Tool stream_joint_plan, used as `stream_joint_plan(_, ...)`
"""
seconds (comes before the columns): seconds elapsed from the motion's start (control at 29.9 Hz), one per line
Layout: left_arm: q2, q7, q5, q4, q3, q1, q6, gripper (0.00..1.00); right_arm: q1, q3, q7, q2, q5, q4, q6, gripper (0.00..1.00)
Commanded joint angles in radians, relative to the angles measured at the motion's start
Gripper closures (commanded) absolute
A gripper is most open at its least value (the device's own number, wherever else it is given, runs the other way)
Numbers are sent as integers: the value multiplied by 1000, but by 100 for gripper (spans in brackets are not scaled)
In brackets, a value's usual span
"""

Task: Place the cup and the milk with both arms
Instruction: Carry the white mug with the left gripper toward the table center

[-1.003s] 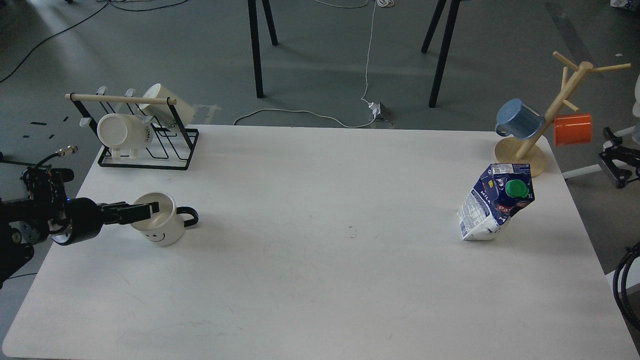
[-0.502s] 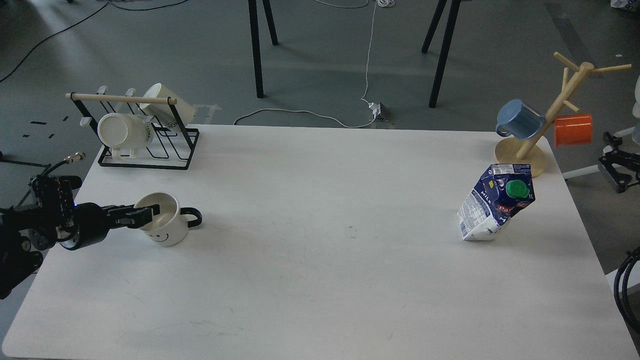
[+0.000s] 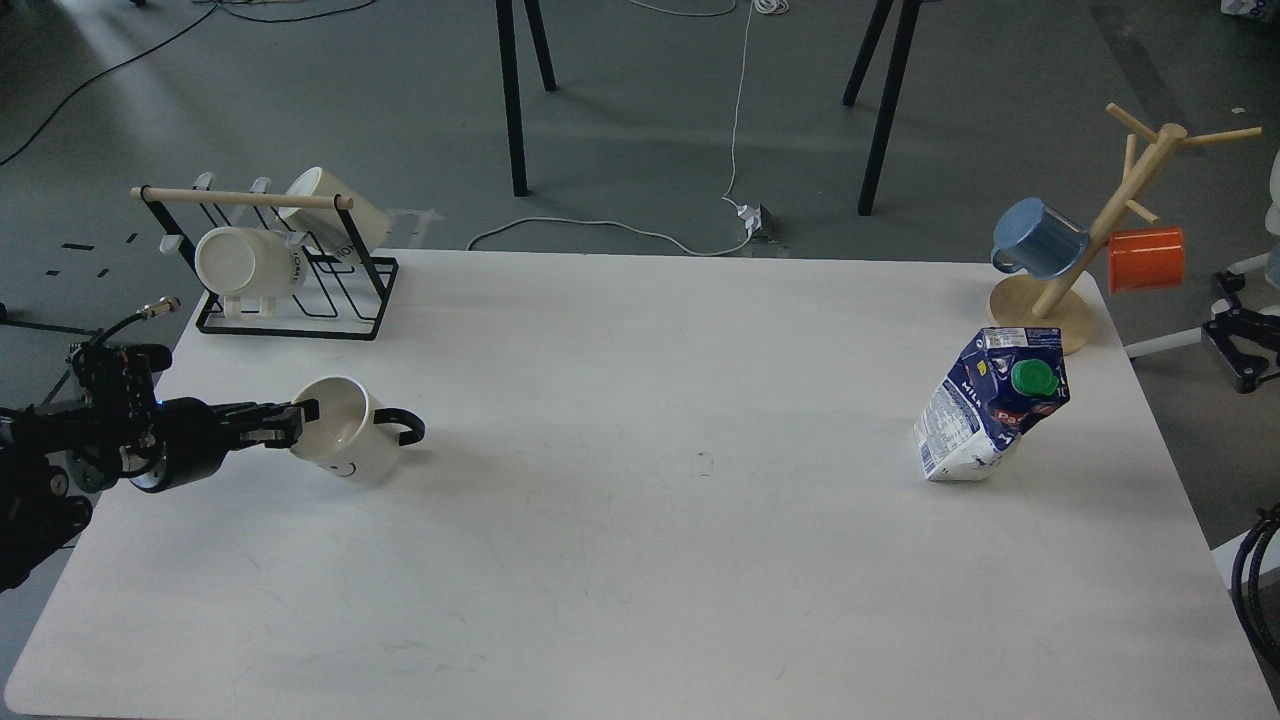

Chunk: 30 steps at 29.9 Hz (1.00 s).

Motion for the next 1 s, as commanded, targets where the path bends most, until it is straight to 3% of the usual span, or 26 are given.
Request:
stream_joint_plan(0.0,8,0,-1,-88,0,-70,-17,98,0,1,2,1,2,-7,0,2)
stream_joint_plan(0.17,-29,0,2,-81,16,-190,-51,98,2,3,6,5,16,-23,0,2)
stream_joint_plan(0.37,-254,0,4,-67,115,-316,-77,98,12,9,6,9,44,-55,0,2)
stream_joint_plan(0.67,-495,0,77,43,212,-307,-68,98,18,11,5,11,44,-55,0,2)
stream_joint_plan(0.97,-523,0,113,94,238,-293,-71,94,17,9,5,8,44,-55,0,2)
